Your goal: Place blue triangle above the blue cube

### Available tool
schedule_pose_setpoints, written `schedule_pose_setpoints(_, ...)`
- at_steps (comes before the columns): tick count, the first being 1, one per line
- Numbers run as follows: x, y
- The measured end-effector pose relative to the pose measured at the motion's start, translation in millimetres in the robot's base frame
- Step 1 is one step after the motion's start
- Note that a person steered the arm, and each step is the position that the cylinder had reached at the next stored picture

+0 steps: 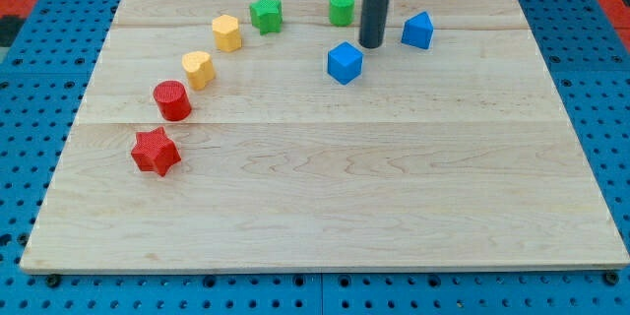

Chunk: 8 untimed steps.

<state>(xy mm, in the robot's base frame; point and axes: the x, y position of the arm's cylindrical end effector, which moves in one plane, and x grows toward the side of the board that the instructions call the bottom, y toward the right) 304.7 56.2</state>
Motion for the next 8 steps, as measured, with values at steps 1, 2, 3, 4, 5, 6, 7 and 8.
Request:
schedule_pose_setpoints(1, 16, -45)
schedule_pose_setpoints(2, 41, -32)
schedule_pose_setpoints(3, 61, 11)
schedule_pose_setpoints(4, 48, -67)
schedule_pose_setpoints(5, 73, -52)
schedule_pose_setpoints(6, 95, 44)
schedule_pose_setpoints(7, 125, 127)
schedule_pose_setpoints(8, 97, 108)
